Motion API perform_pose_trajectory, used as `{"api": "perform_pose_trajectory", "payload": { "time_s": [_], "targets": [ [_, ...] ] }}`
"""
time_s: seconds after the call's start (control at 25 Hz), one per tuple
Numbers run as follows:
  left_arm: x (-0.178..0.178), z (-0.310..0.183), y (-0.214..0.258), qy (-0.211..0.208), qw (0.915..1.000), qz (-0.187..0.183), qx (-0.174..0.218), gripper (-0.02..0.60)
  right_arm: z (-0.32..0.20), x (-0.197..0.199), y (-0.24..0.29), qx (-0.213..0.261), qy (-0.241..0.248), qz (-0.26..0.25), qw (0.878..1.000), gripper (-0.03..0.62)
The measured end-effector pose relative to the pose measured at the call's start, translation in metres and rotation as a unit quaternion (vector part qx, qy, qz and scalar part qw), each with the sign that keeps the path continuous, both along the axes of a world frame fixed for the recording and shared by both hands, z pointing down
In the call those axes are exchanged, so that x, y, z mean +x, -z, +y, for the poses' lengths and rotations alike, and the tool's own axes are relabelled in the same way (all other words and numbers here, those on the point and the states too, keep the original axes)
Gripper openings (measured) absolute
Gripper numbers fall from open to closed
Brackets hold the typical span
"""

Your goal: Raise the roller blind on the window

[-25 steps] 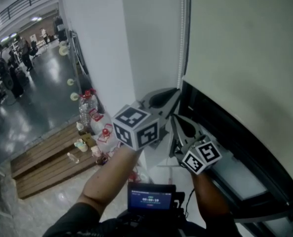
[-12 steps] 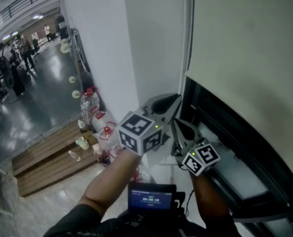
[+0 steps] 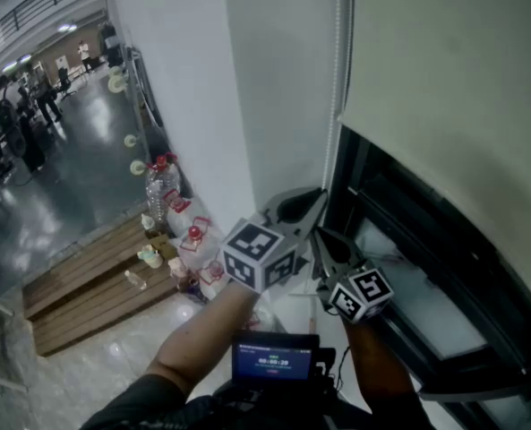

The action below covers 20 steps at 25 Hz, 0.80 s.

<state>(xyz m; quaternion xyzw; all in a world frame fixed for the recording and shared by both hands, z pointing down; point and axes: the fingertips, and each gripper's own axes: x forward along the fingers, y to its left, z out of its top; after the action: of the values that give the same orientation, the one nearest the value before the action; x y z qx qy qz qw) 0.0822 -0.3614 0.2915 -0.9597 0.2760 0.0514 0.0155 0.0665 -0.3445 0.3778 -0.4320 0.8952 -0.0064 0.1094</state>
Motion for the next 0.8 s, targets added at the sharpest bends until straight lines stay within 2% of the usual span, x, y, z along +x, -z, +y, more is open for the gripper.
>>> {"api": "perform_pose_trajectory", "payload": {
  "time_s": [0.36,0.8],
  "targets": [
    [0.0,0.001,-0.028,0.001,0.9998,-0.013,-0.017,0.001,0.0,0.0,-0.016,-0.014,-0.005,0.0,1.0,0.008],
    [-0.001,0.001,-0.034,-0.004,0.9996,-0.014,-0.024,0.0,0.0,-0.002,-0.025,-0.017,-0.002,0.007,1.0,0.008]
  ]
}}
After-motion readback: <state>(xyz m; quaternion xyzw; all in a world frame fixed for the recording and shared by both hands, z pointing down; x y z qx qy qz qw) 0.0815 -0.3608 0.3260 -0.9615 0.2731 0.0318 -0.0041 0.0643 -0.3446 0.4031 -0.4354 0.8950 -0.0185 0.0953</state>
